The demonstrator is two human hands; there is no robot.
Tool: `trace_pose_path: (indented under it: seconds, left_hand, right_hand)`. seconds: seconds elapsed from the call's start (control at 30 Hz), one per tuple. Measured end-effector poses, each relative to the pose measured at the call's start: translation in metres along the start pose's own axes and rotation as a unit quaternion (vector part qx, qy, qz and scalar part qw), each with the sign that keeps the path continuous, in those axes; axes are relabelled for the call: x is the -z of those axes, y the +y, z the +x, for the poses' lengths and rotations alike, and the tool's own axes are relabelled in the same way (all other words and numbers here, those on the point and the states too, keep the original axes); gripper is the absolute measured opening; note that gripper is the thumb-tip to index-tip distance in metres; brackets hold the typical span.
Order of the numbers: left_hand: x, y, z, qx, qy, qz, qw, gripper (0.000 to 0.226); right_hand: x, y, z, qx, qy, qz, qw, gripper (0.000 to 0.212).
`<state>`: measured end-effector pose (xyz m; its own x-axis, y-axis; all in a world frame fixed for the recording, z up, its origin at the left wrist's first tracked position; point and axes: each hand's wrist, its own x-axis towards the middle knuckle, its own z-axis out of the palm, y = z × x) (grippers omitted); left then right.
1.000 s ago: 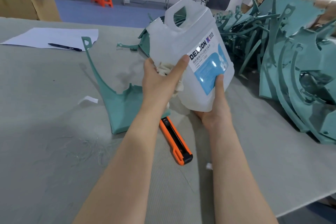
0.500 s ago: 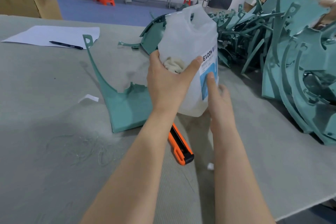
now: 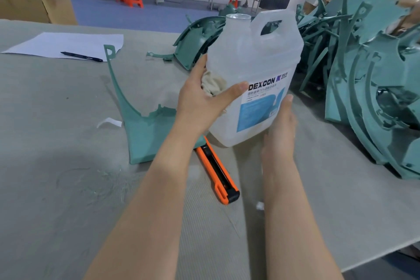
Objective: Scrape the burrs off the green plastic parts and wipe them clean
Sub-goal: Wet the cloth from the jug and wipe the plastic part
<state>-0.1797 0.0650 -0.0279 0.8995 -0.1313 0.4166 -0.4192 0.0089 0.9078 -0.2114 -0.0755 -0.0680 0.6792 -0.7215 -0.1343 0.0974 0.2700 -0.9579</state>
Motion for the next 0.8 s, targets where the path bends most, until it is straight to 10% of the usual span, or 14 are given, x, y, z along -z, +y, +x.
trace_pose_path:
  seconds: [0.37,0.63,0.8]
  left_hand:
    - [0.004,-0.013,0.001,0.032,-0.09,0.082,0.992,0.098]
    - [-0.018,-0.028,-0.006,0.087,-0.007,0.103,0.991,0.051]
    - [-0.039,-0.008,-0.01,0.093,0.07,0.072,0.991,0.065]
  right_hand:
    - [-0.003,0.004,0.001,0.115,0.006,-0.018,0.993,0.067]
    - [-0.004,0.001,-0.006,0.009,0.011,0.015,1.0,0.065]
    - [-0.007,0.002,-0.011,-0.092,-0.204,0.23,0.947,0.062]
